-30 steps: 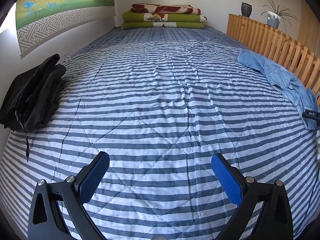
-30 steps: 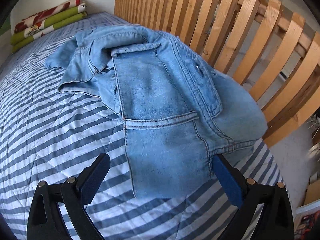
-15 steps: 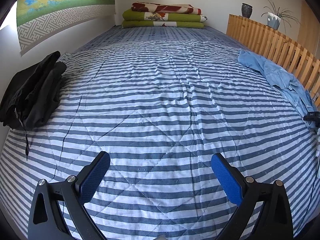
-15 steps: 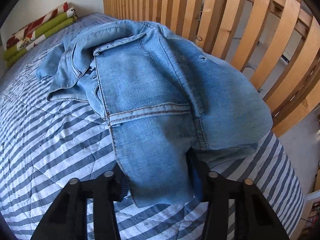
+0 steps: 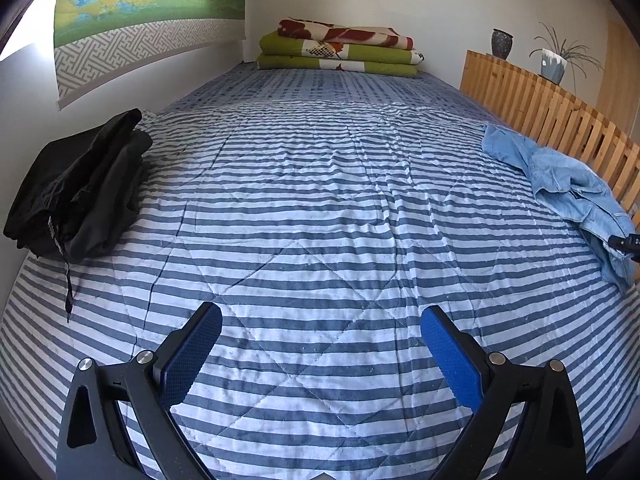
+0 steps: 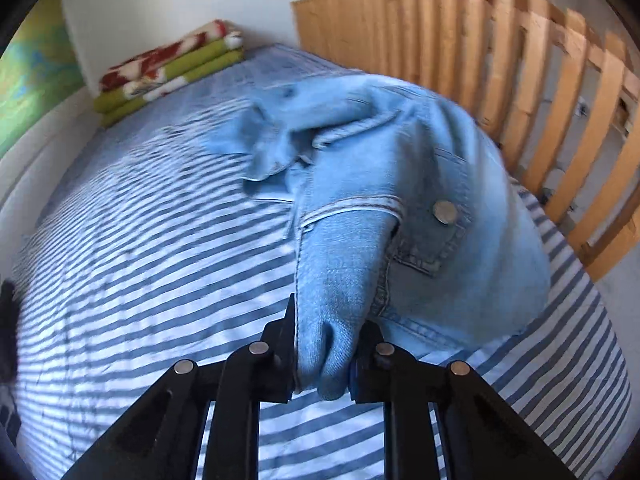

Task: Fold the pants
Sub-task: 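Lift the denim jacket with the right tool and drag it across the bed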

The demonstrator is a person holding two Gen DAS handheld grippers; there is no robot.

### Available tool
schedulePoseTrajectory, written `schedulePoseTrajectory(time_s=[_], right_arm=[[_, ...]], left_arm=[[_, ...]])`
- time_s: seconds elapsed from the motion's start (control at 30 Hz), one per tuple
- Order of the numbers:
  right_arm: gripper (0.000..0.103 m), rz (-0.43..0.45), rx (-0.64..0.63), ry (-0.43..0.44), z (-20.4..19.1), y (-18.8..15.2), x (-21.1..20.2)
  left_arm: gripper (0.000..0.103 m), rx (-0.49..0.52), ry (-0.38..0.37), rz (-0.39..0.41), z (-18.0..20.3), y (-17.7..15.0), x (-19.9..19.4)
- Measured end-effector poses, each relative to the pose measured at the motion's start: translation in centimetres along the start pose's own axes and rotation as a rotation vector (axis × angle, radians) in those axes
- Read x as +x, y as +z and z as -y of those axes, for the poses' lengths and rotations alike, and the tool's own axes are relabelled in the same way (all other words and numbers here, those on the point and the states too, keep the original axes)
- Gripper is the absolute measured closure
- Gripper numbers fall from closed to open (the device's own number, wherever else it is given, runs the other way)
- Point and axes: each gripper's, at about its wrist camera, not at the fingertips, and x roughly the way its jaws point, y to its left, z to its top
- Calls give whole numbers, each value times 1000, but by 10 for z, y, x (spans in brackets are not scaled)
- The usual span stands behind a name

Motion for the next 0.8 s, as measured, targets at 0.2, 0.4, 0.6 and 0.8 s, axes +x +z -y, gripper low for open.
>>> schedulePoseTrajectory(time_s=[0.2, 0.4, 0.6, 0.8], right_arm=[[87, 5, -177, 220, -83, -40, -45], [87, -60, -328, 384, -148, -92, -84], [87, -110, -449, 509, -196, -124, -122], [87, -135, -526, 564, -212, -152, -141]], left_arm=[[2, -40, 6, 21, -23, 6, -11], [2, -92, 16, 49, -53, 12, -25], [2, -146, 7, 88, -85, 16, -43], [2, -71, -112, 9, -79, 8, -30]])
